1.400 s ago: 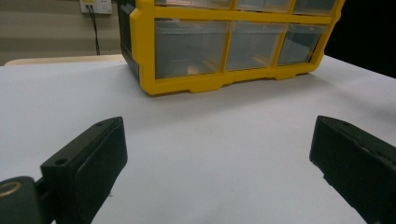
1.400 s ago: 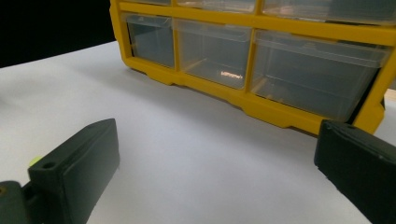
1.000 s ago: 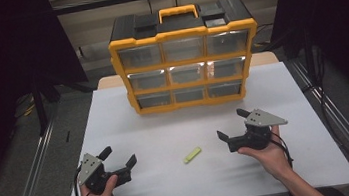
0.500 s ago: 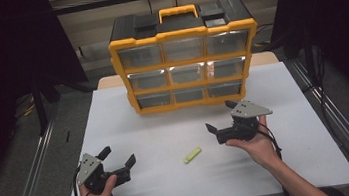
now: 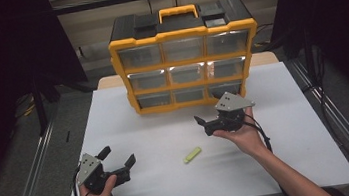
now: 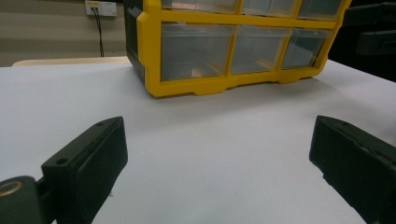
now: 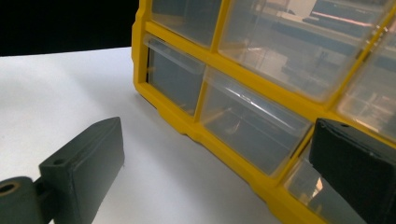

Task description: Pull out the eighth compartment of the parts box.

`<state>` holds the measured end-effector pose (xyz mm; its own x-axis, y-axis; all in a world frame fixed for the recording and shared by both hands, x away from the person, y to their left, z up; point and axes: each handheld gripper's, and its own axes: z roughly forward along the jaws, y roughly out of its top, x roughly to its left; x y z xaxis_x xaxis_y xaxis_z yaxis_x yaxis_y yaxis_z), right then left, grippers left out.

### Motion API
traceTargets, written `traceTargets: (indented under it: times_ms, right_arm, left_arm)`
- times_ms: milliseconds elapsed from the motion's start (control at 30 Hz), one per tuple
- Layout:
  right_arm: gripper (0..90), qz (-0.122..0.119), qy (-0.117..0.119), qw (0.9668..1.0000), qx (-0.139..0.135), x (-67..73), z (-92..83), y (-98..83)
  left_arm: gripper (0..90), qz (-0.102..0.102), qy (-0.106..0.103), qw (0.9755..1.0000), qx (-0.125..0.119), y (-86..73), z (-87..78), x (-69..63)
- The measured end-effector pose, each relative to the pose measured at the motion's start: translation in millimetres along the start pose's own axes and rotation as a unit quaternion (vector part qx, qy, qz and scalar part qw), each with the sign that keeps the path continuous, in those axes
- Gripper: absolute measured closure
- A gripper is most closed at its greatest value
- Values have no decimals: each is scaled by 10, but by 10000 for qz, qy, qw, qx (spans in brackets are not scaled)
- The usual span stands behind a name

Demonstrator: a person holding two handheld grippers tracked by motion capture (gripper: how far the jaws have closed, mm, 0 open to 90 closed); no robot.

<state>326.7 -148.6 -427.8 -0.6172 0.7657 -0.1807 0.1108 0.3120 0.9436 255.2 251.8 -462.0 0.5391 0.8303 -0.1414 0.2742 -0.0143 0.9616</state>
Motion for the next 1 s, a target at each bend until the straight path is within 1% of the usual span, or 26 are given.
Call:
traceTargets:
  times_ms: [67,167,200,233,267,300,333,367,400,433,500,533,567,600,633,667,700,733,767,800,833,867,900,933,967,1000]
  right_arm:
    - [30,-119,-32,9999,3,19,37,24]
    - [42,-185,-26,9998,-1,36,78,45]
    - [56,-200,15,9998,6,43,112,51]
    - [53,-239,-12,9997,29,51,124,52]
    - [49,-351,-65,9993,54,60,142,51]
    - [49,-351,-65,9993,54,60,142,51]
    - [45,-565,-132,9983,111,75,173,49]
    - [45,-565,-132,9983,111,75,173,49]
    - [38,-763,-172,9969,124,88,197,49]
    - [34,-839,-219,9961,129,94,205,51]
    - [37,-1087,-286,9936,143,114,226,54]
    - [37,-1087,-286,9936,143,114,226,54]
    - [37,-1285,-356,9909,166,128,249,54]
    - [40,-1377,-395,9895,177,136,261,52]
    - [40,-1377,-395,9895,177,136,261,52]
    - [39,-1488,-440,9877,213,146,271,48]
    - [42,-1666,-492,9846,220,156,286,42]
    - [48,-1779,-530,9823,243,170,311,28]
    - [48,-1779,-530,9823,243,170,311,28]
    - [63,-2022,-638,9770,245,182,334,15]
    - [63,-2022,-638,9770,245,182,334,15]
    - [68,-2103,-761,9745,175,190,353,12]
    - [68,-2103,-761,9745,175,190,353,12]
    - [68,-2284,-874,9696,109,194,368,24]
    - [68,-2284,-874,9696,109,194,368,24]
    - [69,-2387,-890,9669,129,194,373,30]
  left_arm:
    - [44,0,-5,10000,3,0,0,0]
    - [44,2,-12,10000,7,-1,-1,2]
    - [44,-2,-25,10000,1,-1,0,3]
    - [44,44,-17,10000,22,2,-9,11]
    - [44,77,-18,10000,41,4,-12,15]
    - [44,77,-18,10000,41,4,-12,15]
    - [44,73,-17,10000,38,4,-13,18]
    - [44,65,-10,10000,33,3,-12,17]
    - [44,37,25,10000,30,3,-10,11]
    - [44,31,27,10000,36,3,-10,10]
    - [44,69,27,10000,31,2,-10,14]
    - [44,73,-9,10000,48,1,-9,16]
    - [44,72,-16,10000,46,1,-9,14]
    - [44,81,-26,9999,59,1,-9,16]
    - [44,81,-26,9999,59,1,-9,16]
    - [44,80,-29,9999,74,0,-9,19]
    - [44,70,-33,10000,60,0,-9,21]
    - [44,75,21,10000,44,1,-9,18]
    - [44,55,-57,10000,38,0,-8,22]
    - [44,43,-23,10000,55,3,-12,20]
    - [44,43,-23,10000,55,3,-12,20]
    - [44,66,-3,10000,48,2,-12,20]
    - [44,66,-3,10000,48,2,-12,20]
    - [44,94,2,9999,50,2,-13,20]
    - [44,116,-8,9999,49,2,-14,23]
    - [44,89,-14,9999,50,1,-12,16]
